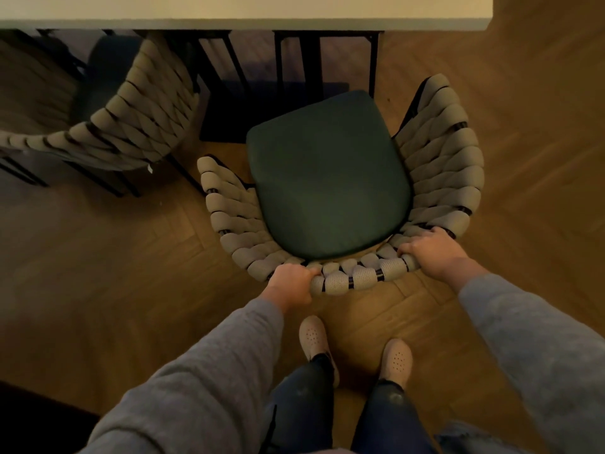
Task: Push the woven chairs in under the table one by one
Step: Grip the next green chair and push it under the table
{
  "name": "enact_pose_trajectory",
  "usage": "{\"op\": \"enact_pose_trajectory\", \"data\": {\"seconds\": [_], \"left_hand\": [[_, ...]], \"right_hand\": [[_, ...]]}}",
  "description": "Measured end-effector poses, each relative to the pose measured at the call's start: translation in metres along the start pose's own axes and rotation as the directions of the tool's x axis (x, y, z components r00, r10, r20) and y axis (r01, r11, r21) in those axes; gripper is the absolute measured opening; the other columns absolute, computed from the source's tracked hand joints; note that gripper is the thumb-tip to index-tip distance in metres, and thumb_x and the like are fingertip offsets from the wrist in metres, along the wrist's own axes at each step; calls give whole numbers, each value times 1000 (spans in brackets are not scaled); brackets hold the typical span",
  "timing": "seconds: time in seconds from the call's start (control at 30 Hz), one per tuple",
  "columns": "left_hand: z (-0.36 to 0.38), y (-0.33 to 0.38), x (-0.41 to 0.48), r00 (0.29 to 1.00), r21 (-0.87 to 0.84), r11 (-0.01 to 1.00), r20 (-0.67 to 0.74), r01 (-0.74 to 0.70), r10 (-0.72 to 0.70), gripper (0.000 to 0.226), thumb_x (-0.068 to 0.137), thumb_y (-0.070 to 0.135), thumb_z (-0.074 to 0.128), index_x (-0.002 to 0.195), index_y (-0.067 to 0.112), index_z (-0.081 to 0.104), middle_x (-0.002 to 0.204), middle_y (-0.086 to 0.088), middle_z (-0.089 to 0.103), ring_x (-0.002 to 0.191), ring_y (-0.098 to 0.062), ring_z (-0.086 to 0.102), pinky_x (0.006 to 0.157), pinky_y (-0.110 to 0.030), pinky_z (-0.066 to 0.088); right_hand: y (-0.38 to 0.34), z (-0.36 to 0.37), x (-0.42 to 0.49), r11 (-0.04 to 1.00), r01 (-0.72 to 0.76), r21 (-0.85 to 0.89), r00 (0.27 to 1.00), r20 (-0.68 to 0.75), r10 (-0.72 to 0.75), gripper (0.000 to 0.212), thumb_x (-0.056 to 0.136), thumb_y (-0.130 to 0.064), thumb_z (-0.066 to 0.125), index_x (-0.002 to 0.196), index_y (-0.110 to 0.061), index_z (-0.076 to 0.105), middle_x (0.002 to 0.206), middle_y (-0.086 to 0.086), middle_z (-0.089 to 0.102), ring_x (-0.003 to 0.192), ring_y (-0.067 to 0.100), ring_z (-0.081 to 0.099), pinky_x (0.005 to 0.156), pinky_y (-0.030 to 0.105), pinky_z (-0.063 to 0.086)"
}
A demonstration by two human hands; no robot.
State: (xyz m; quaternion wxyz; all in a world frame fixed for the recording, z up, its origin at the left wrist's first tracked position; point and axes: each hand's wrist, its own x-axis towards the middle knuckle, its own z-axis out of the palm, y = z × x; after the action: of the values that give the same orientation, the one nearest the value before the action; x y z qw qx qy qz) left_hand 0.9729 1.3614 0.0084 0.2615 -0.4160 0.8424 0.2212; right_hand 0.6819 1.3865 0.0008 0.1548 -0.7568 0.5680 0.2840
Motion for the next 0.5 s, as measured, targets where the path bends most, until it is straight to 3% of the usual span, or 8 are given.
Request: {"op": "enact_pose_trajectory", "data": {"seconds": [0.3,0.5], "left_hand": [[-31,-82,20,999,30,999,7,37,-37,54,89,28,60,139,32,40,112,1,61,97,-17,58,85,-31,50],[-51,-114,32,996,67,996,71,52,-57,55,90,30,59,141,33,37,117,0,58,102,-18,56,87,-31,48]], "right_hand": [[-29,-48,63,1000,-24,11,998,-50,24,28,96,-24,51,122,-35,55,122,-5,58,119,19,51,95,37,38],[-38,-67,90,1000,-8,0,1000,-5,8,31,95,-22,54,125,-30,52,124,0,56,119,23,51,95,38,38]]}}
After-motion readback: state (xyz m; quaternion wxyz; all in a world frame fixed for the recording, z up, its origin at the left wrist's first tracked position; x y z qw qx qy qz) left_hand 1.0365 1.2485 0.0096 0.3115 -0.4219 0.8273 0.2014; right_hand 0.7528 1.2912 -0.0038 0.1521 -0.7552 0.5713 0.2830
